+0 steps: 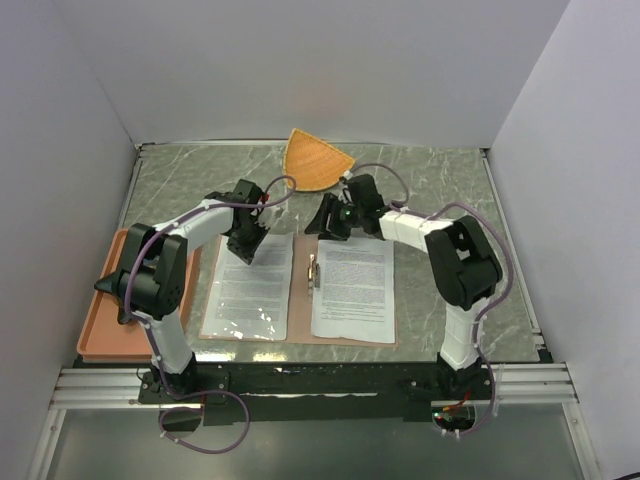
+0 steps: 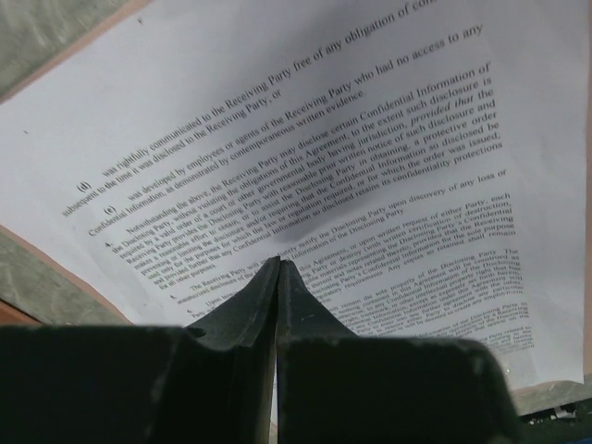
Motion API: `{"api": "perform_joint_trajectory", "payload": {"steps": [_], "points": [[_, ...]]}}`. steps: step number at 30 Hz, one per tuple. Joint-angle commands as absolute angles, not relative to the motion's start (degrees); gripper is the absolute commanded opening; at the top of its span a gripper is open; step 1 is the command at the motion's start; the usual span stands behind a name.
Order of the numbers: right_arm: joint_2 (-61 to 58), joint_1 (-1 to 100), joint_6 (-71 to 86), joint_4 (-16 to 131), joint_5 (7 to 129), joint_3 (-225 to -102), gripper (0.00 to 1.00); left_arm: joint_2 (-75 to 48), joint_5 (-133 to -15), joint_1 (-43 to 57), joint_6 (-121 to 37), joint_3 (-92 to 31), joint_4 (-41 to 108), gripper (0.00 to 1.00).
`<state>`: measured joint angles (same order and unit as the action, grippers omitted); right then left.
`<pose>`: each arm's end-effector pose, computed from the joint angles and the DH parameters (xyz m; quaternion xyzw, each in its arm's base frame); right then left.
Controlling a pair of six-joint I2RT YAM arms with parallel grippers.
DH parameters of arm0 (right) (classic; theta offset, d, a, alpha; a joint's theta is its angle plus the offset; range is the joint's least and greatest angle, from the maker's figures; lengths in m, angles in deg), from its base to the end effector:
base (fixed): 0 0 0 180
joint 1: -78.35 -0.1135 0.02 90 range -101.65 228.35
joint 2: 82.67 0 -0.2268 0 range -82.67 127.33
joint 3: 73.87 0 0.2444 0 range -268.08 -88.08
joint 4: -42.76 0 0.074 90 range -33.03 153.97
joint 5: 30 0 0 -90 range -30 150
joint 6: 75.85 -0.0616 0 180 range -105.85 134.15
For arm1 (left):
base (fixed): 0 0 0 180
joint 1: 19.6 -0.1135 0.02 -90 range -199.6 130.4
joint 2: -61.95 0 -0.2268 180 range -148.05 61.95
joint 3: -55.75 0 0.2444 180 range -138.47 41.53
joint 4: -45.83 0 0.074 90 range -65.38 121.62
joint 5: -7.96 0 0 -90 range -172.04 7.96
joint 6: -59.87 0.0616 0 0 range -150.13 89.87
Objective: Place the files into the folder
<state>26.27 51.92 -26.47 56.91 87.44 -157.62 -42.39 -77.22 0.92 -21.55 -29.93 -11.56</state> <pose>0.3583 0.2098 0.1424 0.0078 0.8839 0.4083 0.2281 0.3170 -0.1242 0.1236 0.2541 0.9586 -0.0541 0.1163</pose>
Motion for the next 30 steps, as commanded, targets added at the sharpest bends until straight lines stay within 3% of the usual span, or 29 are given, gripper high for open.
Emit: {"api": "perform_joint_trajectory", "payload": {"steps": [1,30], "points": [[29.2,50.8,-25.9,53.0,91.3,-160.7,0.60,-42.6,-78.1,0.4,-20.6,-29.4,-8.6,0.08],[34.2,48.2,-25.7,50.3,93.0,-157.0,0.61,-48.4,-81.9,0.0,-20.8,-25.8,-6.1,0.07]]}}
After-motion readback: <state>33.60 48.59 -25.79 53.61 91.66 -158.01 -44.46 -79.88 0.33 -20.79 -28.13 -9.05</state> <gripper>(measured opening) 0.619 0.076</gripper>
